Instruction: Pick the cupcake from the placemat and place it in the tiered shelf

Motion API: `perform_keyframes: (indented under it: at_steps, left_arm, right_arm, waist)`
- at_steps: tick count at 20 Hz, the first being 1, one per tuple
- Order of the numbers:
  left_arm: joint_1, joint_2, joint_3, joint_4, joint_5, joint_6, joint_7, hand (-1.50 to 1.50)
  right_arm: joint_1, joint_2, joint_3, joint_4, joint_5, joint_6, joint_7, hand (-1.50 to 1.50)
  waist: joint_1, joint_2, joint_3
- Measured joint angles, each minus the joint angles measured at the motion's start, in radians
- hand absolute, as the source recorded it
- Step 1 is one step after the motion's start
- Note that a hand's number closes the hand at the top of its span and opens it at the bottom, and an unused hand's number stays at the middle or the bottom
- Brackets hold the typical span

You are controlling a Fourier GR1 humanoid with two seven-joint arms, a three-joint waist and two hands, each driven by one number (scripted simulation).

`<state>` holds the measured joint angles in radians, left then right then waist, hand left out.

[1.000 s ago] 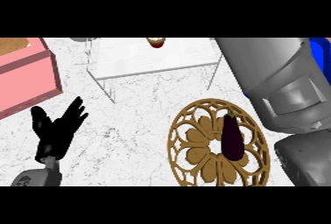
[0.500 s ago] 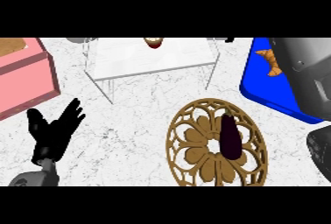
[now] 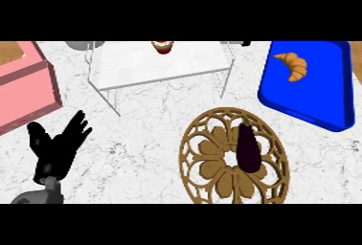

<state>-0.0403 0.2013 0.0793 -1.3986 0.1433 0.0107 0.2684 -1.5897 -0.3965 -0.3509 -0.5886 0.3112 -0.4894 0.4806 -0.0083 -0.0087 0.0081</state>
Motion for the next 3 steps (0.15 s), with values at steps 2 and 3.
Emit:
perform_keyframes:
  at_steps: [2,3]
  left_arm:
    - [0.006,-0.003,0.002,-0.002,0.0,0.001,-0.008,0.0]
    - [0.007,-0.011,-0.005,-0.011,-0.005,0.005,-0.008,0.0]
  right_arm:
    - [0.047,-0.027,-0.011,-0.043,-0.028,0.051,-0.005,-1.5]
    - [0.062,-0.042,-0.015,-0.061,-0.039,0.072,-0.005,-1.5]
  waist:
    - [-0.002,-0.001,0.0]
    - [-0.001,-0.001,0.0]
